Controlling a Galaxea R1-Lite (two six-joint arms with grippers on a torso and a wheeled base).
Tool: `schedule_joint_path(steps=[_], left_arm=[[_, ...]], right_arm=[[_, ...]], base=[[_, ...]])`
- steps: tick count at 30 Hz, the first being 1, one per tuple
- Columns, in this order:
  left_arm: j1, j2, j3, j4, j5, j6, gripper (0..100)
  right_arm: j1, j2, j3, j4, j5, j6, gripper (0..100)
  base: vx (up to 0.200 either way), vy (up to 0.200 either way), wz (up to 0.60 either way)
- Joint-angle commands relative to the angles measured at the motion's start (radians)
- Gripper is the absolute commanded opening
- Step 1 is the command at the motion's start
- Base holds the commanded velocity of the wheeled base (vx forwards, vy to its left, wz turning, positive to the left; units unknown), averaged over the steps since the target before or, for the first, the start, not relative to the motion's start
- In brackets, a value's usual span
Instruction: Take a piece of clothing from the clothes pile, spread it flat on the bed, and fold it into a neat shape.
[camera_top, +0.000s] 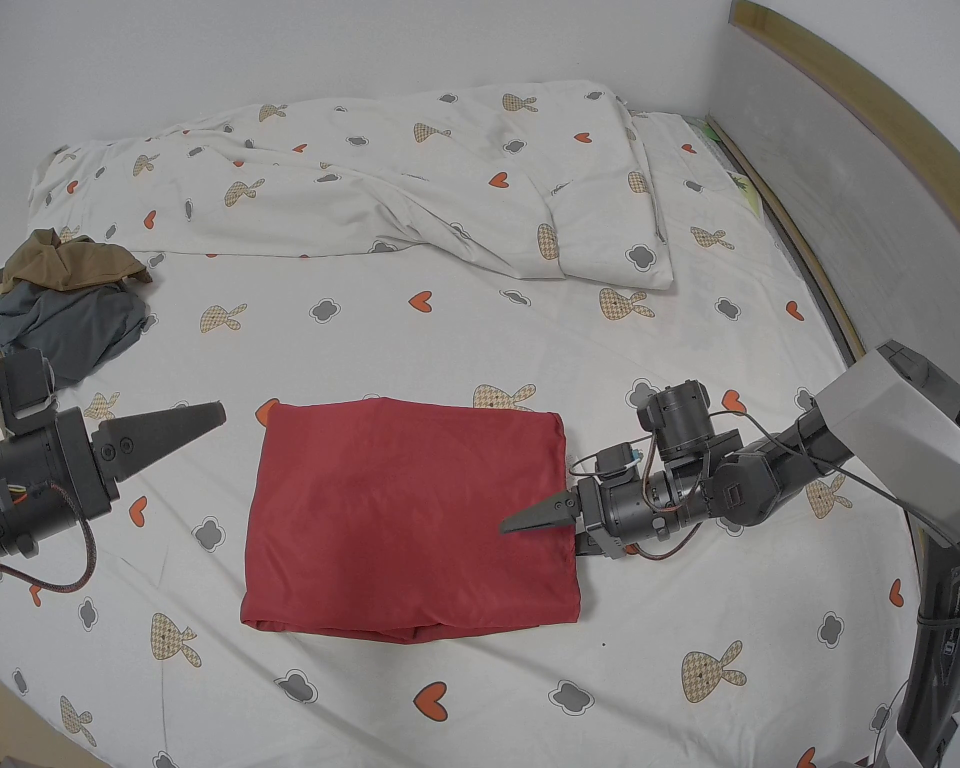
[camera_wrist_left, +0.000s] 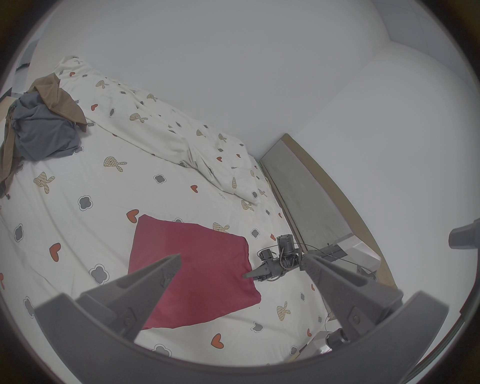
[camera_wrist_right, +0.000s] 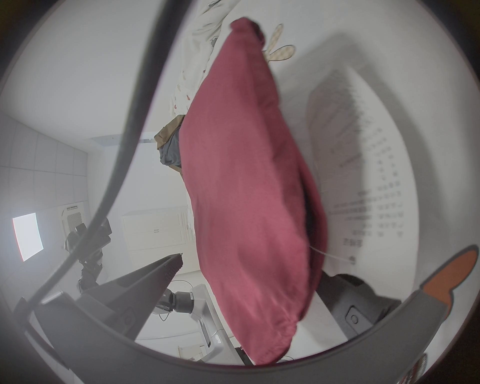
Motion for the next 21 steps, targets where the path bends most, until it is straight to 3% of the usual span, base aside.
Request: schedule_joint_path(steps=[1,6,14,21], left_arm=[[0.000,0.010,0.003,-0.001,0.000,0.000,100],[0.000,0.009,0.003,-0.001,0.000,0.000,100],[-0.003,0.015,0.006,-0.001,0.000,0.000,100],[-0.003,0.027,0.012,-0.001,0.000,0.000,100]], right_arm=[[0.021,0.005,-0.024,-0.001,0.001,0.004,100],[0.035,0.034,-0.060,-0.001,0.001,0.051,100],[0.023,0.045,-0.060,-0.001,-0.001,0.044,100],[-0.031,0.035,-0.011,0.000,-0.001,0.041,100]], base=[[0.000,0.000,0.00],[0.000,0.000,0.00],[0.000,0.000,0.00],[0.000,0.000,0.00]])
